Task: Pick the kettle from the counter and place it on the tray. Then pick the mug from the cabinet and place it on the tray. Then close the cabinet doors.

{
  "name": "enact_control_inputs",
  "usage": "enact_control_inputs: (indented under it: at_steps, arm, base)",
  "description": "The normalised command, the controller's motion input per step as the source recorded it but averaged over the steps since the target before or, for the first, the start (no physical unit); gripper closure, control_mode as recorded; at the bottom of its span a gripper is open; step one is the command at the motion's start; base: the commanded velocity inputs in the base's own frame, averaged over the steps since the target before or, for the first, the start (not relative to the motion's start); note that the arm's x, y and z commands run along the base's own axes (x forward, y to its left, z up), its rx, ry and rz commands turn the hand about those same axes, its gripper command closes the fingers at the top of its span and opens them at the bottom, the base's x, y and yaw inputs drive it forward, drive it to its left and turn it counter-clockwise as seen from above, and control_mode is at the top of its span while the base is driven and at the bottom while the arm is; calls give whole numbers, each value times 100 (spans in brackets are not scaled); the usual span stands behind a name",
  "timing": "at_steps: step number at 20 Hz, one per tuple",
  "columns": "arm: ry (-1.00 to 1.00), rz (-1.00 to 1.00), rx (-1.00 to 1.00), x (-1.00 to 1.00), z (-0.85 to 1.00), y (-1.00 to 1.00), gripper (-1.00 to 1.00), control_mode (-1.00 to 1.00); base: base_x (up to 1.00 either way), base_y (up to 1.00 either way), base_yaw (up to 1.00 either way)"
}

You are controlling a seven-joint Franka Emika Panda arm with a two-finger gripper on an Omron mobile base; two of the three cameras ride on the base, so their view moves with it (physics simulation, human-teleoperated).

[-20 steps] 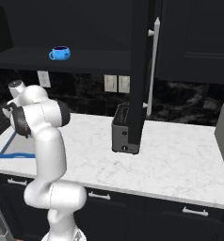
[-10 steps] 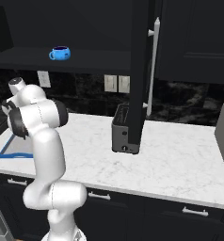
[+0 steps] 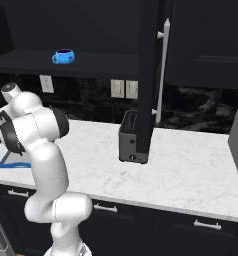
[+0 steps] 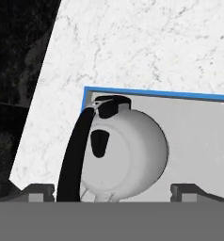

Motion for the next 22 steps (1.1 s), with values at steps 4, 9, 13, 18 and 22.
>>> enact_control_inputs:
  at_steps: [4, 9, 13, 18, 22]
  arm:
    - [-9, 0, 2, -64, 12, 0, -100, -100]
    - [-6, 0, 2, -61, 40, -13, -100, -100]
    - [0, -10, 12, -68, 55, -15, -100, -100]
    - [0, -49, 25, -68, 50, -8, -100, -100]
    - [0, -61, 28, -61, 49, -4, -100, -100]
  base:
    - [0, 0, 0]
    - [0, 0, 0]
    - [0, 0, 0]
    - [0, 0, 0]
    - [0, 0, 0]
